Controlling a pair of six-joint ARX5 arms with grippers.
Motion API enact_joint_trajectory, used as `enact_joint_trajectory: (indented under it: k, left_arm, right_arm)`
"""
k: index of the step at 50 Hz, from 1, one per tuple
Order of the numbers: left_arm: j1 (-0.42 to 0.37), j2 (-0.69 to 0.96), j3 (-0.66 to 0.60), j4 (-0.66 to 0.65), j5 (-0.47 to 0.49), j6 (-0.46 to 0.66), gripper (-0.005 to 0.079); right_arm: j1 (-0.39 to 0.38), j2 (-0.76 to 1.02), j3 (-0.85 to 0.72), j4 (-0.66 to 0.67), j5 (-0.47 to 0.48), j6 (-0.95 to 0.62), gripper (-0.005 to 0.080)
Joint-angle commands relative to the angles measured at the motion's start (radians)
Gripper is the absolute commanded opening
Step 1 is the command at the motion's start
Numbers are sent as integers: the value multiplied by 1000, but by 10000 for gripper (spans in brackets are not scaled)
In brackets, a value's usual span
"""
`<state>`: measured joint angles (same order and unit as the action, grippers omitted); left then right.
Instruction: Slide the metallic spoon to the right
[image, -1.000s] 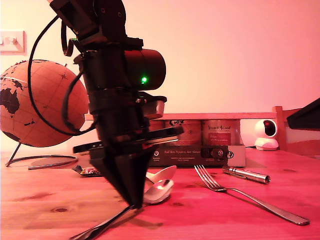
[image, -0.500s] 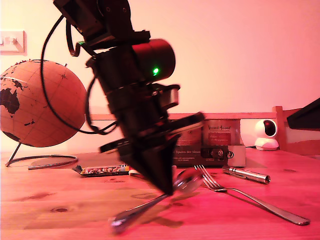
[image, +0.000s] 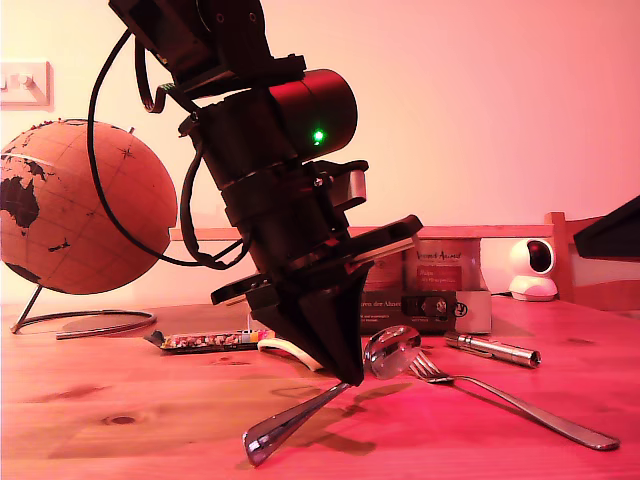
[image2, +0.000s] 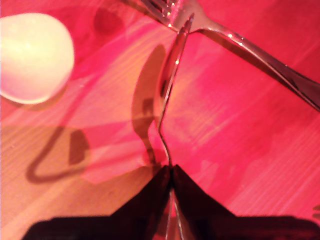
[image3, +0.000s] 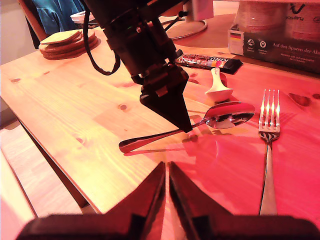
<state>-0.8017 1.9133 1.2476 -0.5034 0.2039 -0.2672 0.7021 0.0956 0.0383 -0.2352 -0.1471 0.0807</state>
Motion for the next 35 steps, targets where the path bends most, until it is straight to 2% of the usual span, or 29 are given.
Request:
enact_joint_trajectory:
  k: [1,5,10,22,27,35]
  left_arm:
    - [-6,24,-2,-5,1,5,8]
    - [-6,24,-2,-17,-1,5,25]
    - [-6,24,-2,-23,-2,5,100]
    - [-5,23,-2,-14,-3,17,102]
    - [7,5,0,-22,-1,16,81]
    - [14,-60,0,-27,-3,18,-17]
  right_arm:
    - [3,6,2,10,-1,1,-12]
    - [3,6,2,10,-1,1,-12]
    - [3,6,2,11,-1,1,-12]
    - [3,6,2,14,-1,1,-12]
    - [3,6,2,14,-1,1,-12]
    - [3,6,2,14,0,0,-12]
